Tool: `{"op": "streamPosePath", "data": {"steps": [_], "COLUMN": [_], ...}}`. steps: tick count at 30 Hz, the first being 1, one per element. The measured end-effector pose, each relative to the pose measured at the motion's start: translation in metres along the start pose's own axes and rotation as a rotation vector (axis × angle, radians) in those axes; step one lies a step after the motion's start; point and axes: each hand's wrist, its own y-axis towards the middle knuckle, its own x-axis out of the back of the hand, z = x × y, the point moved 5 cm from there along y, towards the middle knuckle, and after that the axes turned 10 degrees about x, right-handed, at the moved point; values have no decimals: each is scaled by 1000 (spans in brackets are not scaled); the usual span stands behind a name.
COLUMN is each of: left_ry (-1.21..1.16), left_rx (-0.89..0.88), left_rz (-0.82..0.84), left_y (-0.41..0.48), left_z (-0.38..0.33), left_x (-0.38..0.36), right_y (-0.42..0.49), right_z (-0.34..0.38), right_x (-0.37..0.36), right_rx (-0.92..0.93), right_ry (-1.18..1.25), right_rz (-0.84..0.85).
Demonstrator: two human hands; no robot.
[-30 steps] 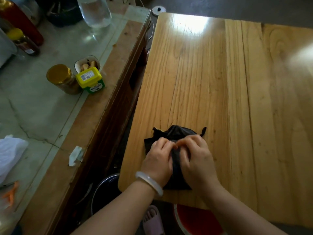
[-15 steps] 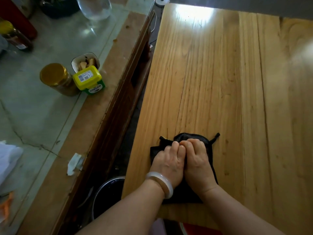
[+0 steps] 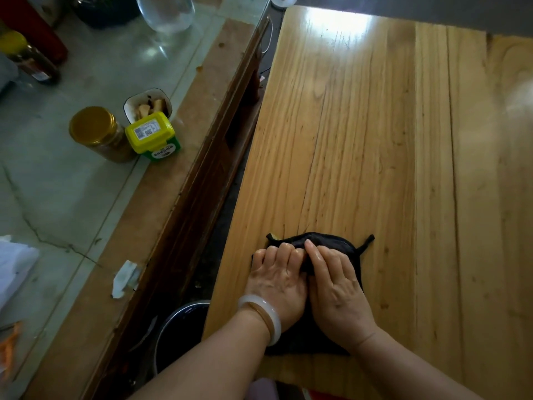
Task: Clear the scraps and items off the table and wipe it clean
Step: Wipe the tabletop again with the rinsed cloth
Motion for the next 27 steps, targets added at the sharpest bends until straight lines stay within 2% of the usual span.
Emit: {"op": "streamPosePath", "data": {"steps": [3, 5, 7, 10, 12, 15, 20, 23, 27], "left_ry": [-174, -476, -729, -700, -594, -412, -266, -314, -525], "left_rx": [25, 162, 333, 476, 560, 628, 588, 624, 790], "left_rz": [54, 52, -57, -280, -305, -295, -296, -320, -314], "left_y": [3, 3, 0, -11, -14, -15, -6, -7, -15], "left_z": [5, 14, 28, 48, 60, 71, 74, 79, 90], "left_x": [10, 25, 41, 58, 56, 45, 35, 33, 29], "right_y": [-1, -3, -3, -3, 2, 13, 38, 60, 89], "right_z": [1, 5, 12, 22, 21, 15, -1, -13, -30], "right_x": [1, 4, 6, 0, -7, -12, -13, -13, -15], "right_rx": [46, 124, 261, 534, 600, 539, 341, 265, 164], "right_ry": [49, 83, 75, -7, -78, -122, -137, -160, -174], "right_rz": [-25, 14, 115, 376, 498, 551, 519, 511, 449]}}
